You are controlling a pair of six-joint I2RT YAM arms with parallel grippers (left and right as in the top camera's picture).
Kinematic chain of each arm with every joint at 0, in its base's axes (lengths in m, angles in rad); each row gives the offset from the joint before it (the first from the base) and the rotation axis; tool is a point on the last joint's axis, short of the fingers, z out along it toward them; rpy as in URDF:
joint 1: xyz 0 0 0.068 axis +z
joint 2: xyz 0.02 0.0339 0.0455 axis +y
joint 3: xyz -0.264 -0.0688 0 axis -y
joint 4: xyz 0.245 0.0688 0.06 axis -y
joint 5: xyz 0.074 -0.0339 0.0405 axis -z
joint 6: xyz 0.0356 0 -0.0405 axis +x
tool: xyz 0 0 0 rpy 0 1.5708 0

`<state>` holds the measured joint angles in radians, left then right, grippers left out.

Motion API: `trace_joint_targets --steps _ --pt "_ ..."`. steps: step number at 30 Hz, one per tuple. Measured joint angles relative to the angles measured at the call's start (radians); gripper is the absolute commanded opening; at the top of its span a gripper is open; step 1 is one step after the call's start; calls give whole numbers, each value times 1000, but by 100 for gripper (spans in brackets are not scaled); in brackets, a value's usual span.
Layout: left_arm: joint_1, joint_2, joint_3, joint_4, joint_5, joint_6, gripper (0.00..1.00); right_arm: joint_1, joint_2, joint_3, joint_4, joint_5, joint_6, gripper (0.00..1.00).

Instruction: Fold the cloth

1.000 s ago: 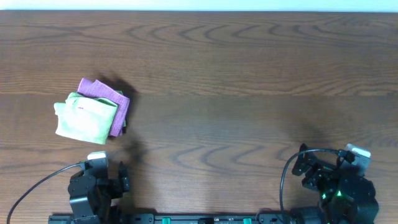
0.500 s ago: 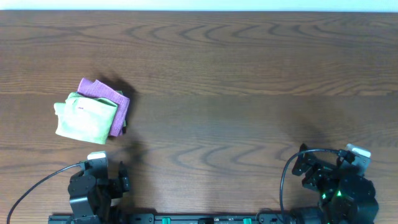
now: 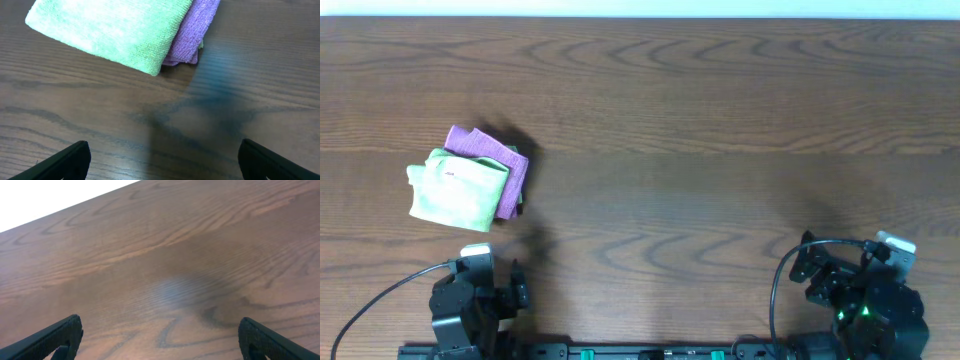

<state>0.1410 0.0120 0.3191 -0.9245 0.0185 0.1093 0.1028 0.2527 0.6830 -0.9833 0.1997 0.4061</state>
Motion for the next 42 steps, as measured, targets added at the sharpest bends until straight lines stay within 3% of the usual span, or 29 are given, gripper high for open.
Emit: trace_joint_targets --steps 9,17,29,42 --pt "0 0 0 0 0 0 95 0 -24 -105 32 -31 -241 99" --pt "-1 0 0 1 0 0 95 -21 -129 -286 135 -92 -367 99" --pt "-1 0 0 1 0 0 95 -37 -190 -472 260 -203 -437 99" --pt "-1 0 -1 1 0 0 95 -37 -212 -510 277 -238 -444 99"
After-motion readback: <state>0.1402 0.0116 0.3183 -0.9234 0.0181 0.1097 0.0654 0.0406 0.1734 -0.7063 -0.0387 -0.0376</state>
